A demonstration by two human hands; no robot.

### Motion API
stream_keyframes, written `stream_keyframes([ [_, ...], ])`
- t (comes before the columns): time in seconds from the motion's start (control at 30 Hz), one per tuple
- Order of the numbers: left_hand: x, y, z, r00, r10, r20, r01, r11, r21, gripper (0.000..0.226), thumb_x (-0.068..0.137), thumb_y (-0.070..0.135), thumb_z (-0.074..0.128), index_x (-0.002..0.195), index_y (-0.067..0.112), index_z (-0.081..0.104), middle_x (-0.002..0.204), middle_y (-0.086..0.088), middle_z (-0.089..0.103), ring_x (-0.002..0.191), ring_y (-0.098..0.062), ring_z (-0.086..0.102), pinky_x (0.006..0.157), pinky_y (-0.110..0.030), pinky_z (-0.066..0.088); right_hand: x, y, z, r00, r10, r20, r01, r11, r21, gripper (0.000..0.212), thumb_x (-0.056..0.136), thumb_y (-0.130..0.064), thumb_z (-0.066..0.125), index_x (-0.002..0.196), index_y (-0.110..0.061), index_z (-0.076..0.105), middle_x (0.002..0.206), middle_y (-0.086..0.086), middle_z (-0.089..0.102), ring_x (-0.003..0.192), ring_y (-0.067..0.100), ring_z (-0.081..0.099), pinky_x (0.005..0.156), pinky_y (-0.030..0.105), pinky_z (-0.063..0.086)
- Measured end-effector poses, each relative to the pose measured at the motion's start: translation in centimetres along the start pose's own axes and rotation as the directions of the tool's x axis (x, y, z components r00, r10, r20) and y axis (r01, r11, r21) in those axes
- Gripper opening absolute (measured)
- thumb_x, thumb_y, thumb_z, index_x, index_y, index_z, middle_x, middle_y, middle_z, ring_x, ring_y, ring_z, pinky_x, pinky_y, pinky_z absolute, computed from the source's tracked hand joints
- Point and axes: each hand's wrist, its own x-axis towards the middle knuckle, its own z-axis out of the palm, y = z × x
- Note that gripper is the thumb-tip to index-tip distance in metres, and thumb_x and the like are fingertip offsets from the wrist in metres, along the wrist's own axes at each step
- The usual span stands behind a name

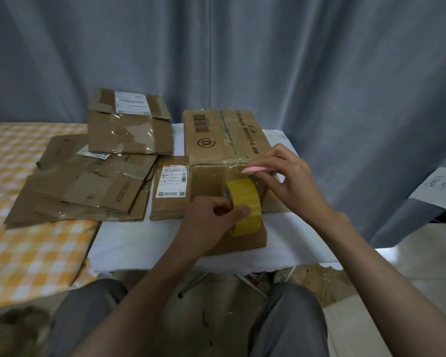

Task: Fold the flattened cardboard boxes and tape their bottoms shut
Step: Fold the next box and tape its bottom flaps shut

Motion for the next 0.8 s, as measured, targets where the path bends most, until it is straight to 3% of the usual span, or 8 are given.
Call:
stream_keyframes([
  [0.2, 0.02, 0.08, -0.92, 0.999, -0.011, 0.039, 0.013, 0.999, -0.031, 0.025, 0.086, 0.042, 0.071, 0.083, 0.018, 0.078, 0.073, 0.0, 0.073, 0.061, -0.004, 0.059, 0.055, -0.012, 0.04, 0.15, -0.28, -0.31, 1.0, 0.002, 0.019, -0.002, 1.0, 0.016, 0.019, 0.092, -0.011, 0.07, 0.107, -0.019, 0.078, 0.099, 0.0, 0.061, 0.092, 0.006, 0.058, 0.081, 0.018, 0.047],
  [0.47, 0.2, 0.33, -0.71, 0.999, -0.006, 0.05, 0.009, 0.999, -0.052, 0.024, 0.086, 0.041, 0.071, 0.085, 0.018, 0.078, 0.08, 0.001, 0.075, 0.077, -0.013, 0.066, 0.061, -0.018, 0.047, 0.27, -0.35, -0.32, 0.999, -0.001, 0.048, 0.002, 1.0, -0.028, 0.019, 0.091, -0.014, 0.069, 0.107, -0.02, 0.078, 0.096, -0.003, 0.058, 0.089, -0.001, 0.056, 0.082, 0.009, 0.042],
  [0.67, 0.18, 0.62, -0.81, 0.999, -0.033, 0.037, 0.036, 0.997, -0.071, 0.02, 0.086, 0.04, 0.071, 0.086, 0.022, 0.079, 0.078, 0.005, 0.074, 0.065, -0.002, 0.062, 0.056, -0.011, 0.043, 0.55, -0.26, -0.38, 0.996, -0.006, 0.09, 0.011, 0.998, -0.057, 0.026, 0.092, -0.034, 0.062, 0.11, -0.023, 0.077, 0.094, -0.001, 0.056, 0.084, 0.007, 0.056, 0.076, 0.02, 0.049],
  [0.8, 0.19, 0.77, -0.88, 0.999, -0.024, 0.032, 0.027, 0.996, -0.083, 0.022, 0.086, 0.039, 0.072, 0.085, 0.018, 0.079, 0.073, -0.001, 0.073, 0.058, -0.002, 0.054, 0.053, -0.012, 0.039, 0.67, -0.07, -0.35, 0.996, -0.02, 0.086, 0.027, 0.996, -0.09, 0.023, 0.091, -0.028, 0.067, 0.111, -0.025, 0.077, 0.089, 0.002, 0.054, 0.079, 0.011, 0.054, 0.071, 0.021, 0.048],
])
